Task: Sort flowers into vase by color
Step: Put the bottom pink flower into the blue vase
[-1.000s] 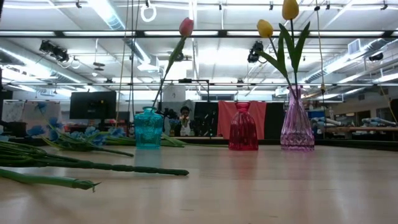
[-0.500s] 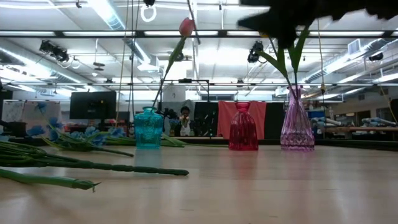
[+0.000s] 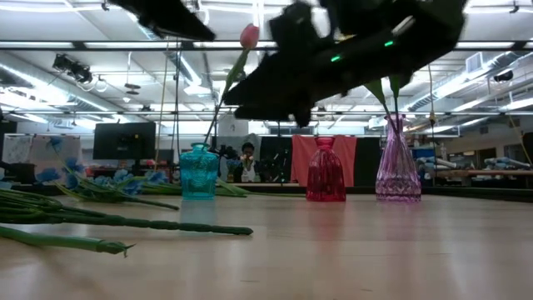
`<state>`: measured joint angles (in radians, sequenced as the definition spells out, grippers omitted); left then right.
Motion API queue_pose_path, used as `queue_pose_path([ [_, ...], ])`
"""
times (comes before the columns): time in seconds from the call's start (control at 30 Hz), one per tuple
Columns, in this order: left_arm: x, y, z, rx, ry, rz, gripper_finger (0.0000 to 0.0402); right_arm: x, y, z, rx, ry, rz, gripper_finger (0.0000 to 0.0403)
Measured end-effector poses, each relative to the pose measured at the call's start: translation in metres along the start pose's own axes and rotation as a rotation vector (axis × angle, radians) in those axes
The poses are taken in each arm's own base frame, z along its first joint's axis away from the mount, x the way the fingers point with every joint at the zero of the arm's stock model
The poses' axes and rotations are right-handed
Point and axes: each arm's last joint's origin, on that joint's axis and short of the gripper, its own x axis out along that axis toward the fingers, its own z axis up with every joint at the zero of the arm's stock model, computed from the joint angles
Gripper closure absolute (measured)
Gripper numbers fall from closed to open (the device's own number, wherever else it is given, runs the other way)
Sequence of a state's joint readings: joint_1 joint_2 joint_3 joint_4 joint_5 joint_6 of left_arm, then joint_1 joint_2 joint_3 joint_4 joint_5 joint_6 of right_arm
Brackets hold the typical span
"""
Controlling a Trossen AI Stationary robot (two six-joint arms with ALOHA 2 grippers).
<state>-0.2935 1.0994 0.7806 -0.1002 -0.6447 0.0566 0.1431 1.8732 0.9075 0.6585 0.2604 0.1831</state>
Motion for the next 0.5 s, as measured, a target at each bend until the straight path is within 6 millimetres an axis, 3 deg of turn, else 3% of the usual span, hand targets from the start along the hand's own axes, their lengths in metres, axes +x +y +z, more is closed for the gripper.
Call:
queue_pose_path([
  [0.23,-0.031,0.021,-0.033,-0.085,-0.067,0.006,0.0387,0.043,-0.020,-0.001,-0.008,0.000,-0.073,0.0158],
  [0.5,-0.033,0.024,-0.057,-0.100,-0.035,0.091,0.0387,0.070,-0.031,-0.005,-0.003,-0.003,-0.088,0.0158],
])
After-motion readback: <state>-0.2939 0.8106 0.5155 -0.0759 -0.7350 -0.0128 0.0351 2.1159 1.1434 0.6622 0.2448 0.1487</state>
